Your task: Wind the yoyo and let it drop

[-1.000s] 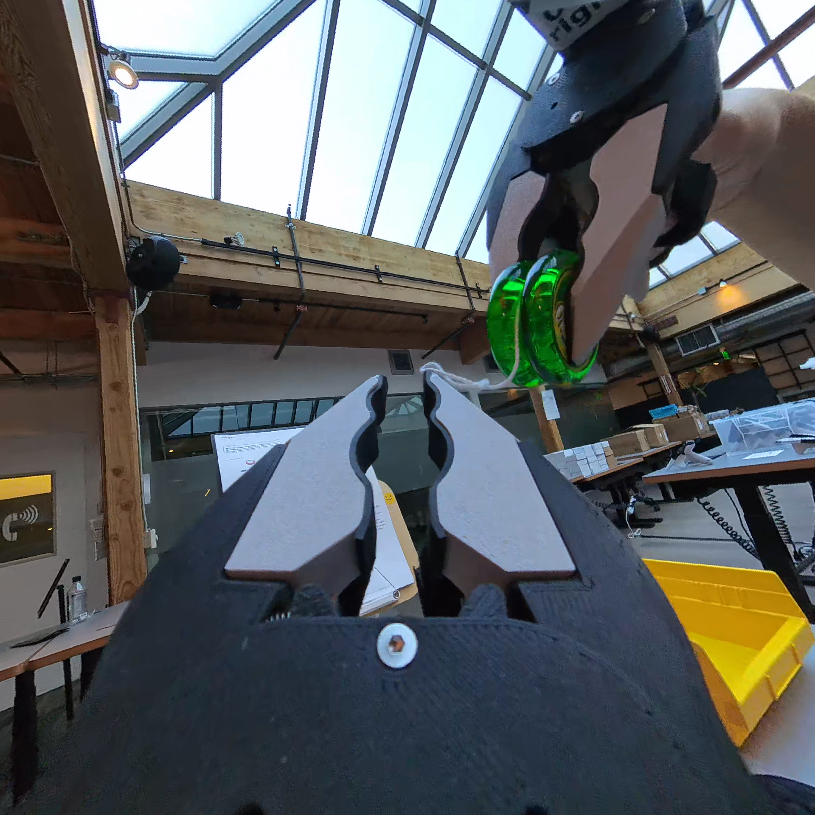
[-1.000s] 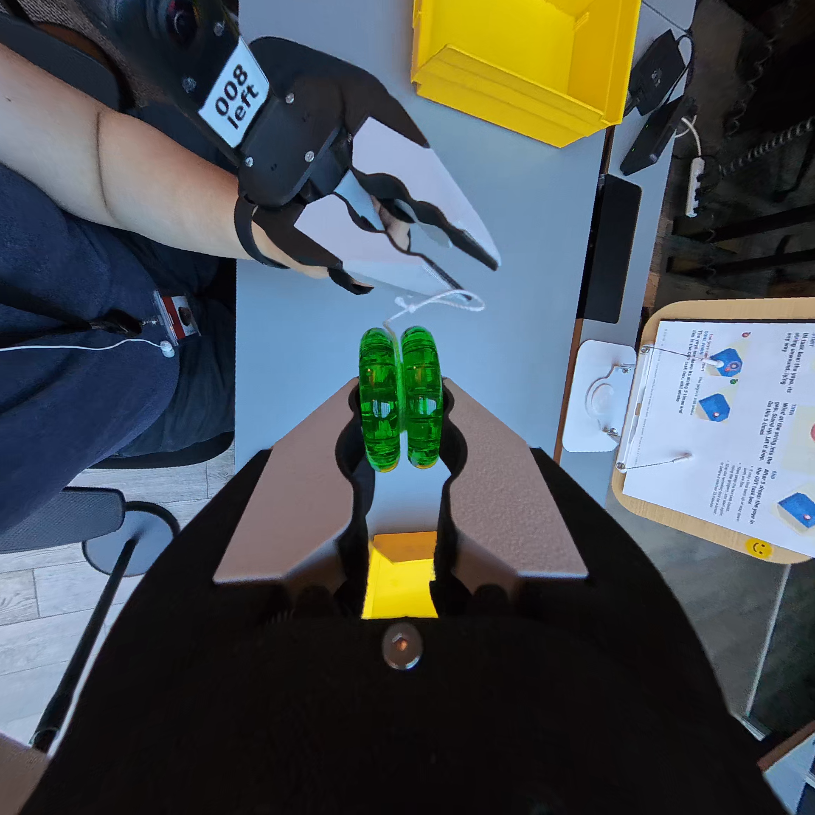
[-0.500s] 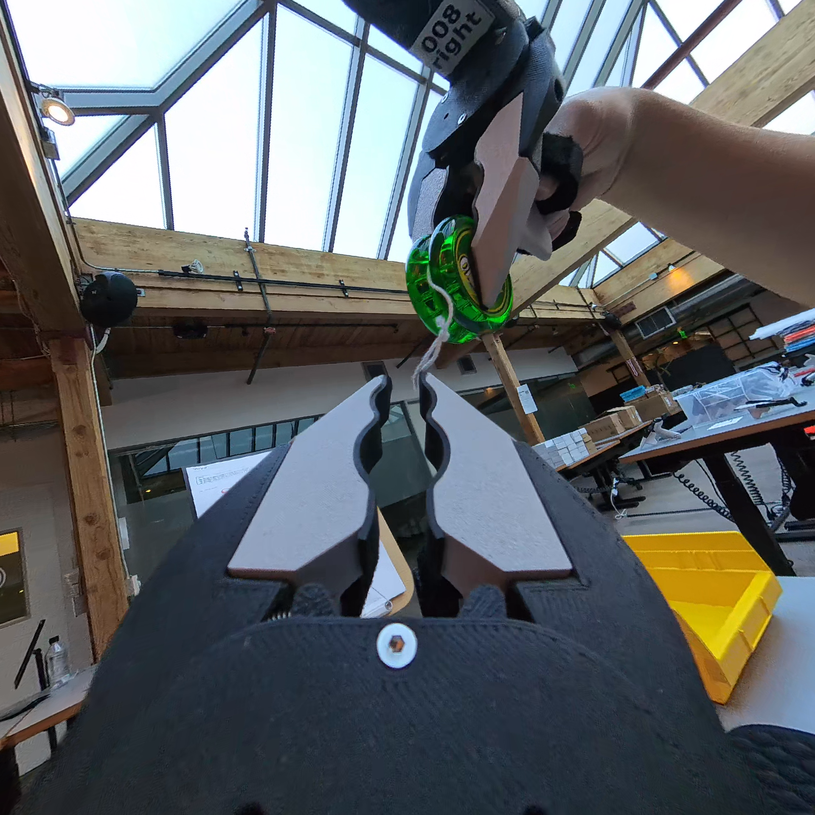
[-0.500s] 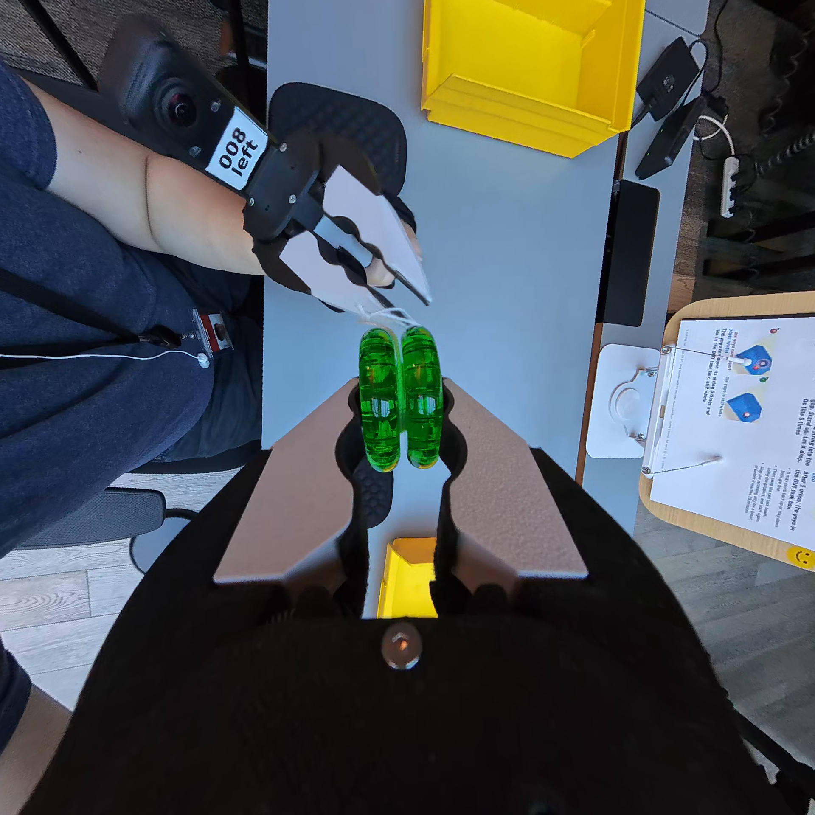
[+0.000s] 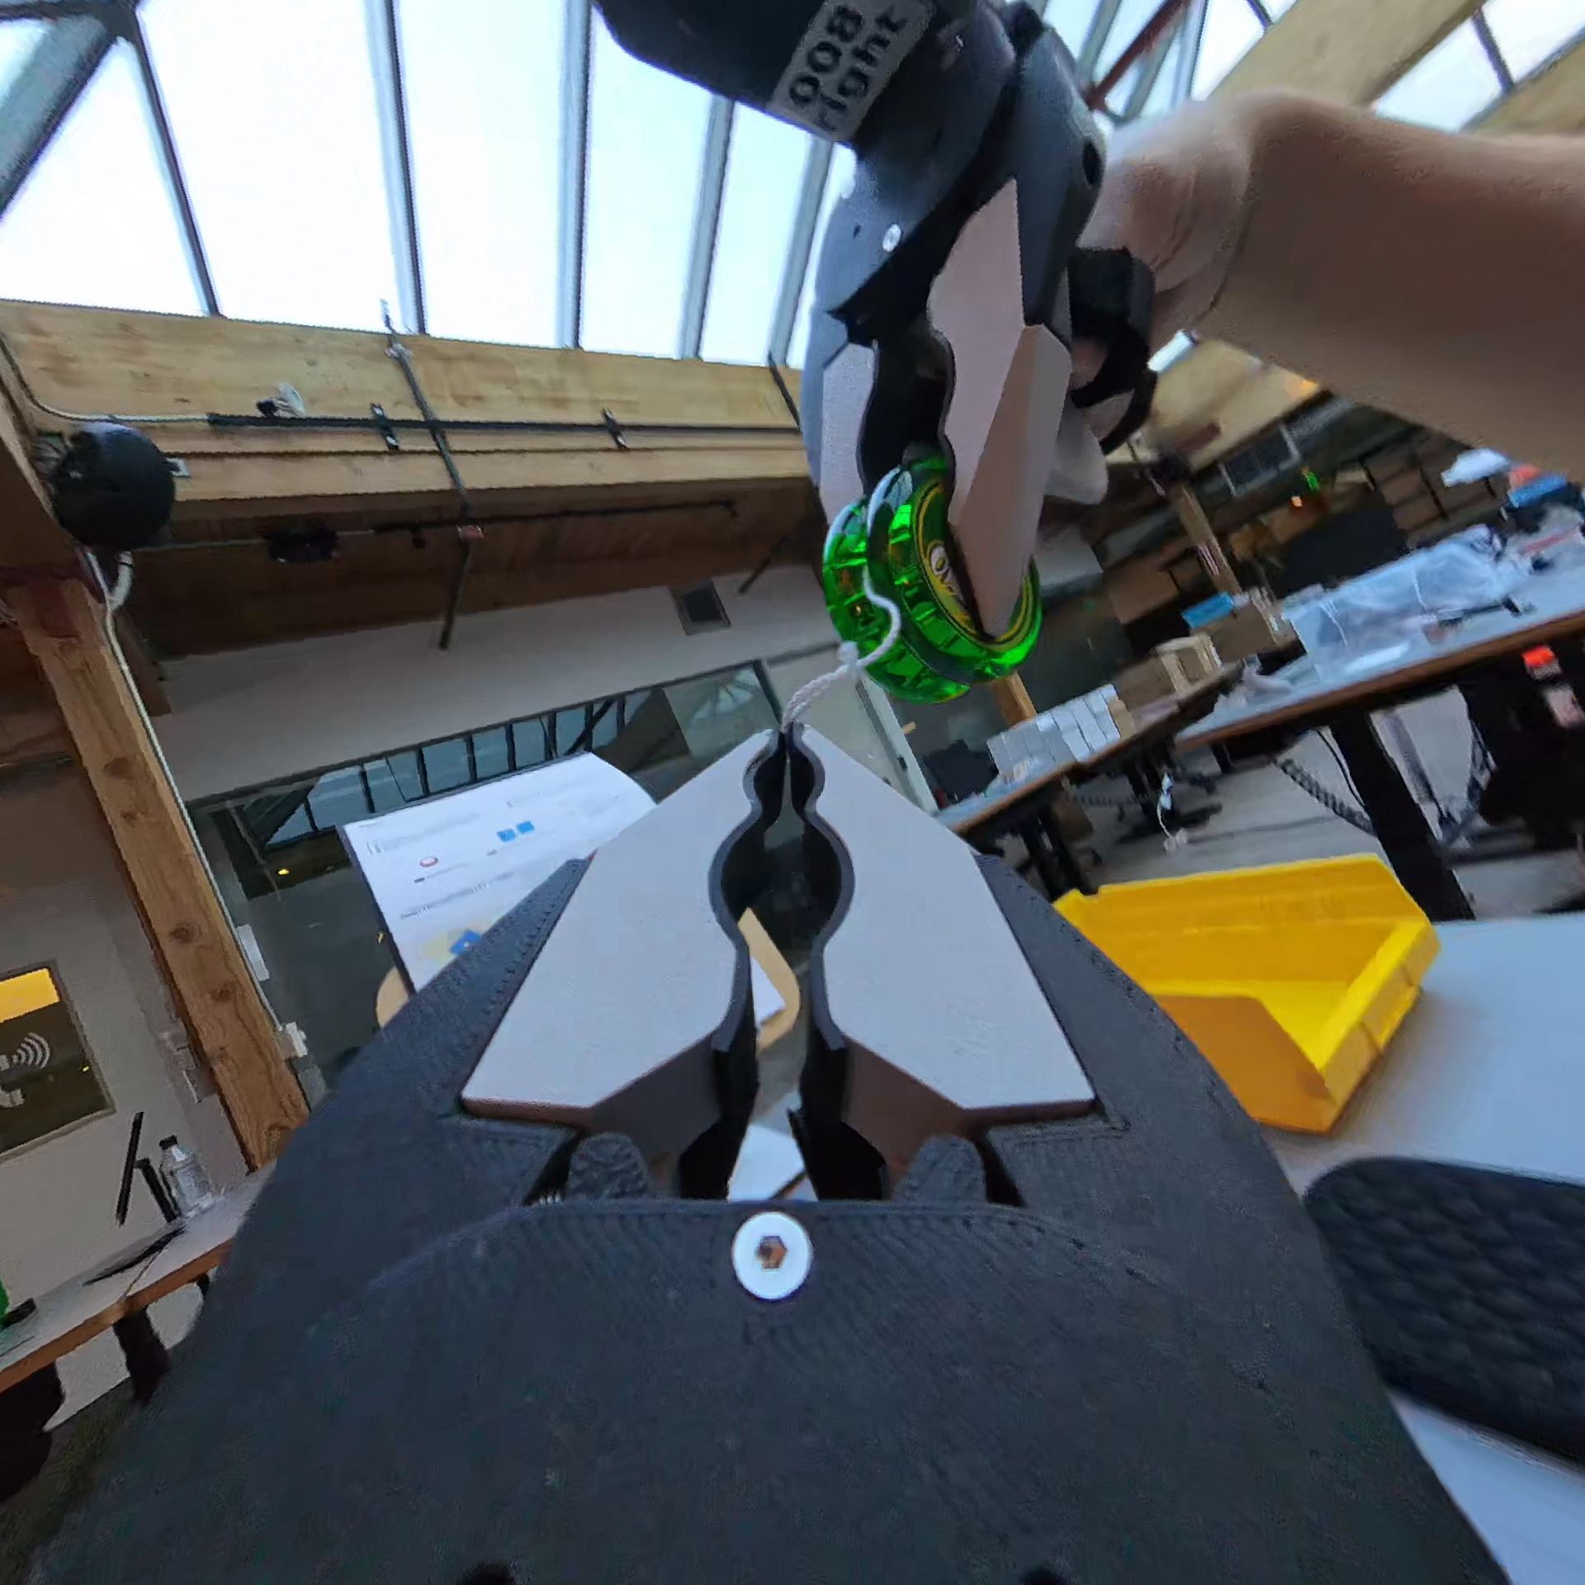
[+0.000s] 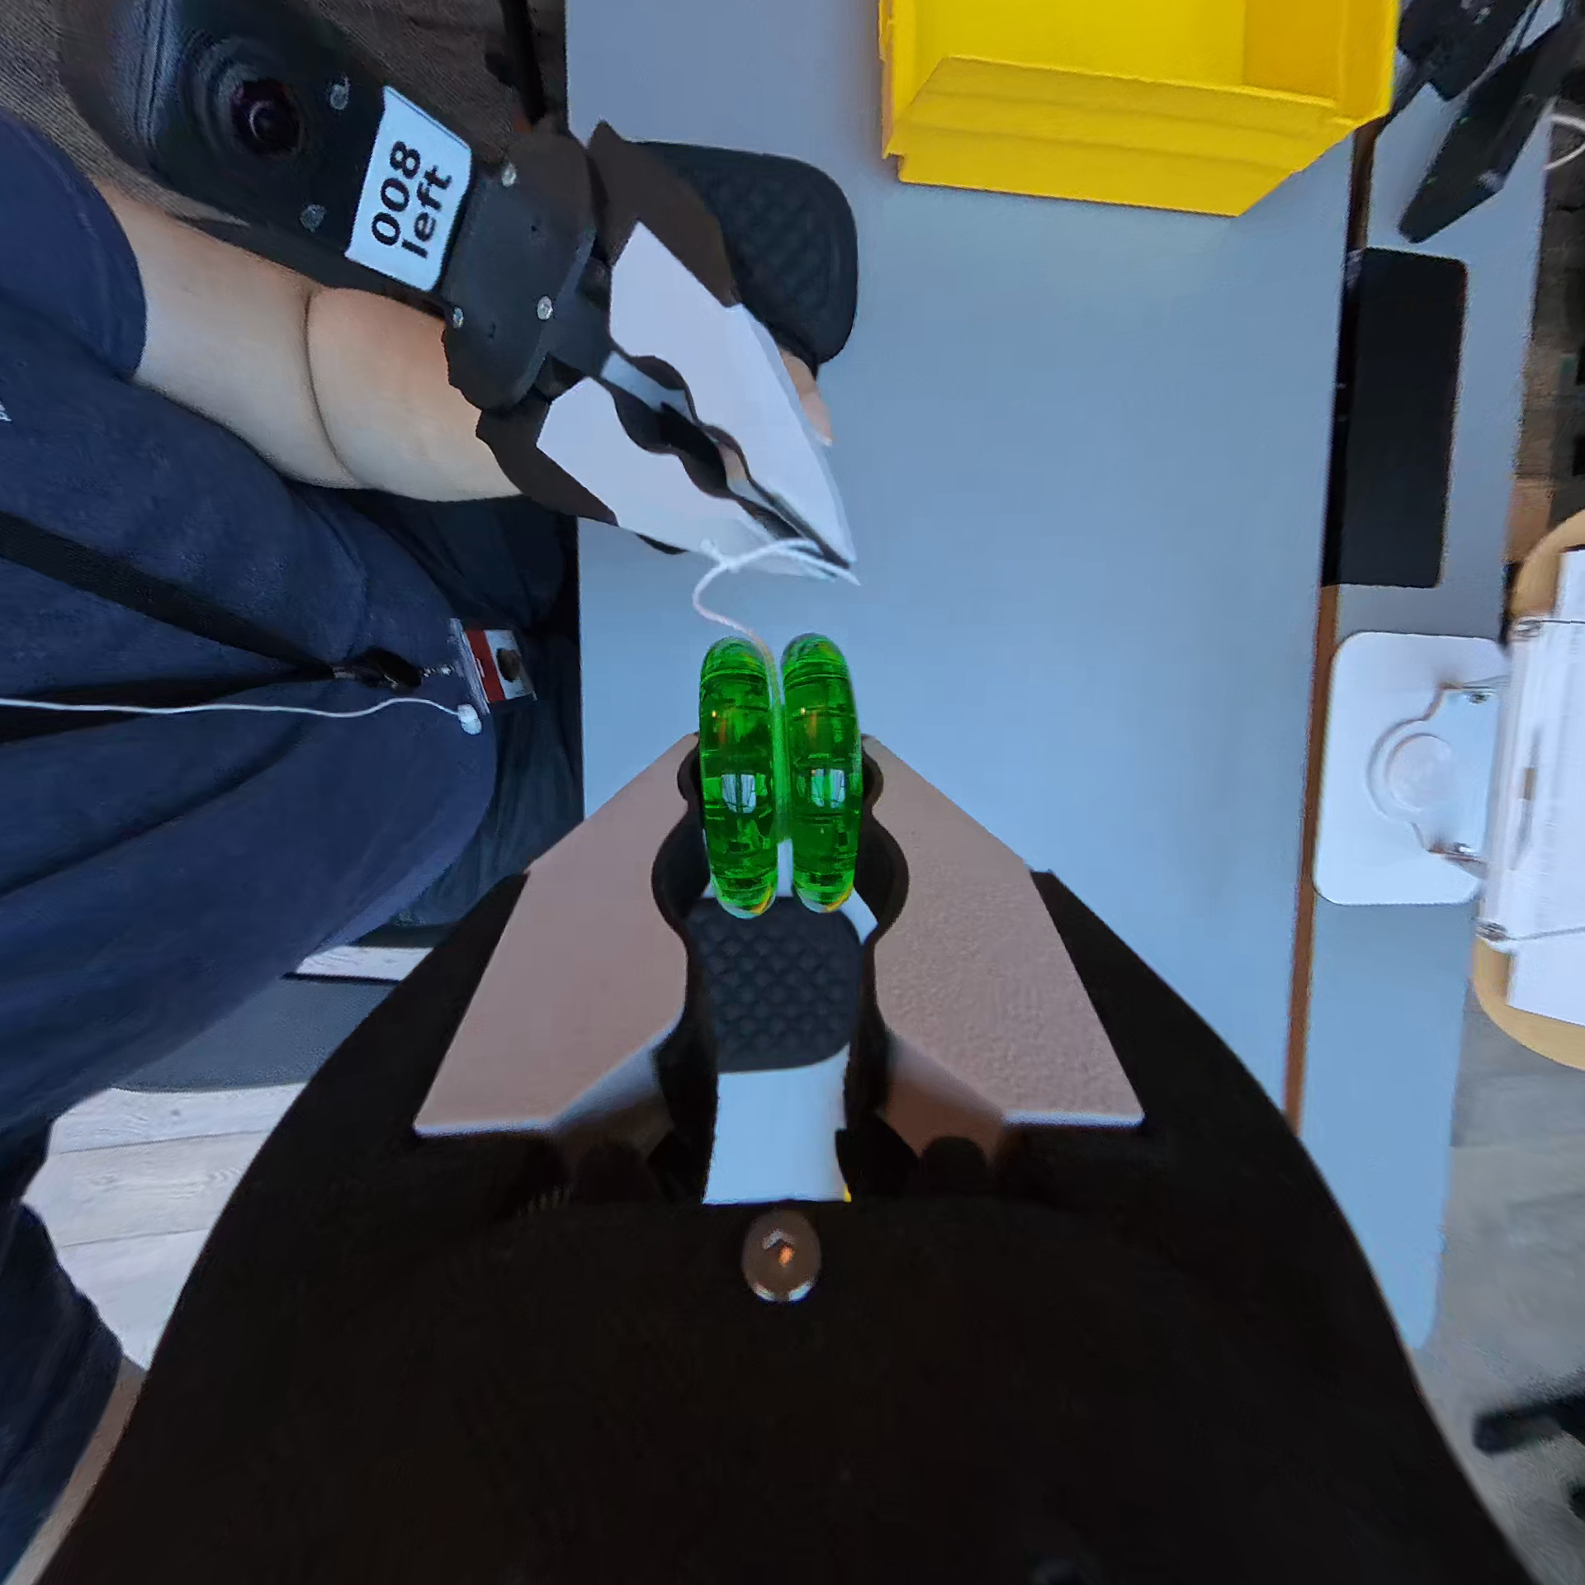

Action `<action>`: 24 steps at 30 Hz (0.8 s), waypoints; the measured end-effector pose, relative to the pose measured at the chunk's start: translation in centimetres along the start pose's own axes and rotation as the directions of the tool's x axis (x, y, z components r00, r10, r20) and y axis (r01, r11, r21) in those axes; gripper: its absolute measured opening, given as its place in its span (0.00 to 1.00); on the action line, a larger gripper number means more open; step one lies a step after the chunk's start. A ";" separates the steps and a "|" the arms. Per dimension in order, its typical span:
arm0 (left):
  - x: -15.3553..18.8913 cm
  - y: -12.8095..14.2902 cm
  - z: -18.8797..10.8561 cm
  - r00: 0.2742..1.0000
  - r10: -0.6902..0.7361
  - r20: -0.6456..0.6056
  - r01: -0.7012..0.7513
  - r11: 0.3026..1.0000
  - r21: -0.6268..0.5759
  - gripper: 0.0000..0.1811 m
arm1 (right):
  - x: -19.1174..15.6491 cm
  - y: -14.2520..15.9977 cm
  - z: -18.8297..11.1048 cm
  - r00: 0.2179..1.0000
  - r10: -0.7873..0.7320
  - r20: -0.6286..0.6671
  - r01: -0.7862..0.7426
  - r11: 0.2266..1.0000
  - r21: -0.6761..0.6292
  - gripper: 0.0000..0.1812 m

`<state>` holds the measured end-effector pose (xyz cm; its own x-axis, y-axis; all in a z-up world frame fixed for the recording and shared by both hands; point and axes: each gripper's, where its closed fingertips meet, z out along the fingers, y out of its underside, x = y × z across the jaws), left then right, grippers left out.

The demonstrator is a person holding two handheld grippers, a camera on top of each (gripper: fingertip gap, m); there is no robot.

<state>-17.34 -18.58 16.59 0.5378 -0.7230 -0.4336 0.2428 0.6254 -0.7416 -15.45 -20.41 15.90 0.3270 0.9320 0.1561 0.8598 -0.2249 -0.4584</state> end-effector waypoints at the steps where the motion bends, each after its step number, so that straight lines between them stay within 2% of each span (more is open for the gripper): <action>1: 0.6 1.2 -0.6 0.999 0.037 -0.025 -0.038 0.997 -0.064 0.00 | -0.2 0.6 1.3 1.000 0.016 0.009 -0.016 1.000 0.016 0.15; 3: 1.5 3.8 -2.3 0.992 0.117 -0.056 -0.125 0.975 -0.182 0.00 | -0.7 2.1 4.5 0.998 0.055 0.039 -0.057 0.996 0.073 0.15; 6: 2.9 6.6 -5.6 0.949 0.302 -0.086 -0.314 0.914 -0.258 0.00 | -2.2 4.3 10.1 0.949 0.231 0.214 -0.268 0.949 0.167 0.15; 8: 4.0 8.7 -7.8 0.889 0.438 -0.131 -0.457 0.842 -0.286 0.00 | -3.3 6.1 14.0 0.850 0.368 0.378 -0.454 0.875 0.169 0.15; 10: 5.3 11.4 -9.5 0.839 0.500 -0.216 -0.545 0.773 -0.325 0.00 | -4.1 7.9 17.8 0.712 0.476 0.516 -0.610 0.784 0.118 0.15; 13: 7.0 14.9 -11.3 0.814 0.472 -0.340 -0.577 0.725 -0.376 0.00 | -5.5 10.1 22.7 0.490 0.574 0.656 -0.747 0.664 -0.022 0.15; 15: 7.7 16.2 -11.7 0.792 0.458 -0.405 -0.601 0.703 -0.380 0.00 | -6.3 11.4 24.9 0.414 0.599 0.685 -0.768 0.634 -0.091 0.15; 17: 8.6 17.3 -11.9 0.767 0.435 -0.472 -0.621 0.689 -0.375 0.00 | -6.9 12.6 26.5 0.400 0.621 0.674 -0.754 0.641 -0.142 0.16; 19: 9.3 18.4 -12.1 0.748 0.416 -0.517 -0.633 0.680 -0.370 0.00 | -7.1 14.1 27.6 0.459 0.630 0.627 -0.714 0.681 -0.162 0.16; 24: 10.3 20.4 -12.5 0.737 0.373 -0.564 -0.633 0.672 -0.384 0.00 | -6.7 13.9 27.5 0.502 0.573 0.649 -0.680 0.725 -0.114 0.16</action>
<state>-16.91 -16.98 -9.38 0.0320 -0.4653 -0.8846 -0.4879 0.7651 -0.4201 -16.45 -22.01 -15.57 0.4020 0.5229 -0.7516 0.4455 -0.8289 -0.3384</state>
